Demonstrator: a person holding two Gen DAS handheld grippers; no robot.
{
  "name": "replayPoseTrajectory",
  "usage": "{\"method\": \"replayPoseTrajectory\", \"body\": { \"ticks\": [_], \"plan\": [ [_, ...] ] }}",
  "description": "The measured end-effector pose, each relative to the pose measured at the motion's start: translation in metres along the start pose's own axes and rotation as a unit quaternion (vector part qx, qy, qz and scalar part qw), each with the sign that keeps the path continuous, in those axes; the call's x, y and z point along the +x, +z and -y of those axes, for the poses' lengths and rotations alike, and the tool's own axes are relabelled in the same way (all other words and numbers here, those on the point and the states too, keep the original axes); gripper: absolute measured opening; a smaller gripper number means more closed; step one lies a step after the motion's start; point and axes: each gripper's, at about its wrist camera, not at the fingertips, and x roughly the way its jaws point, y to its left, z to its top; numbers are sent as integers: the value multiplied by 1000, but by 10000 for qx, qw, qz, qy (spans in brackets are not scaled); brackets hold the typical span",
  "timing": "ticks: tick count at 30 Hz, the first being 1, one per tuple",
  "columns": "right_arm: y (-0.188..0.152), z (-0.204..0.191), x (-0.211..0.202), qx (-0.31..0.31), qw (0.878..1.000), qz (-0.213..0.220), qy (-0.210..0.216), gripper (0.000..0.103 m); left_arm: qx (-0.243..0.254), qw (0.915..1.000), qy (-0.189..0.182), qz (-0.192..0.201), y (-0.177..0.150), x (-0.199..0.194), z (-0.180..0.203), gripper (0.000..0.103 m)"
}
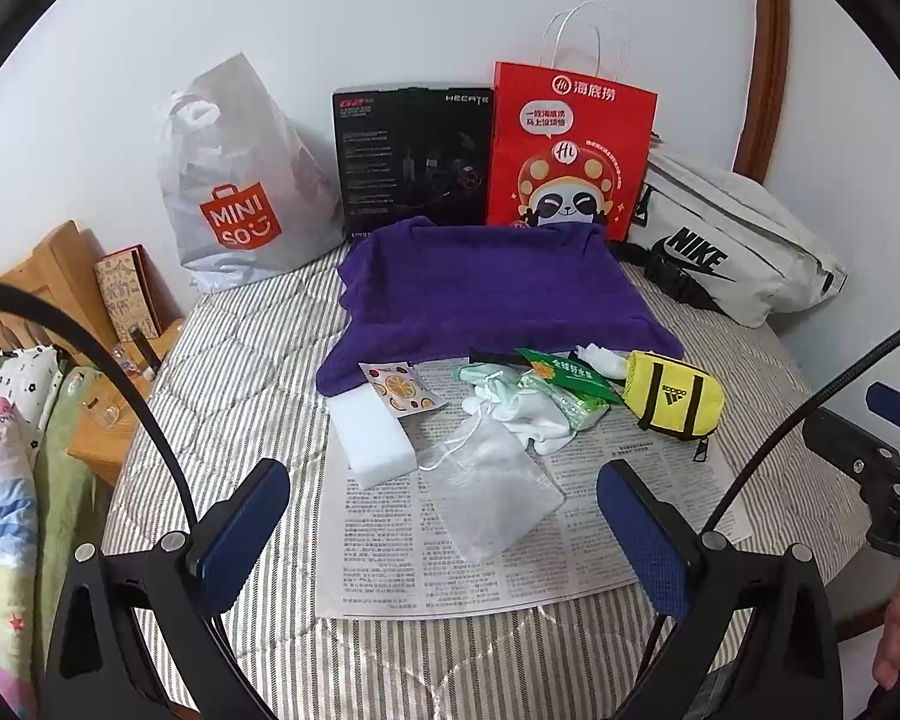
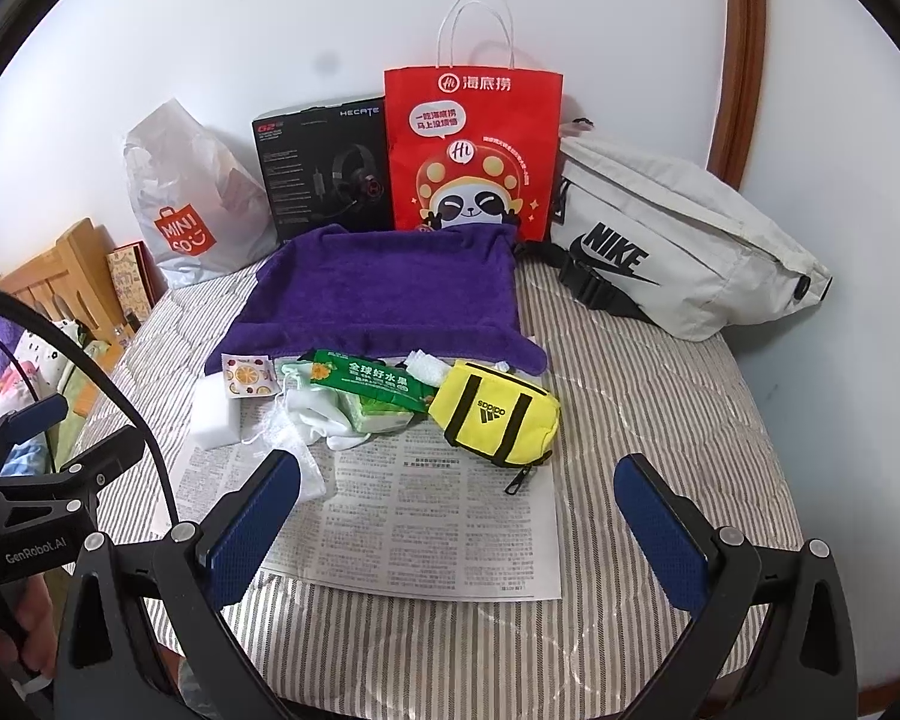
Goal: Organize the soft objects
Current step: 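Grasp the white sponge with the left tool while the right tool approaches the yellow adidas pouch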
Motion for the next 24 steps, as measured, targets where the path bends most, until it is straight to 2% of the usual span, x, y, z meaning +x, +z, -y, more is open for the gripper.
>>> {"method": "replayPoseTrajectory", "body": {
  "ticks": [15,24],
  "plan": [
    [2,8,64,-1,9988,-487,105,103,-240,9988,246,-355,-8,91,-37,102],
    [4,9,101,-35,9964,-813,237,103,-473,9944,492,-807,-10,161,-50,102]
  ]
}}
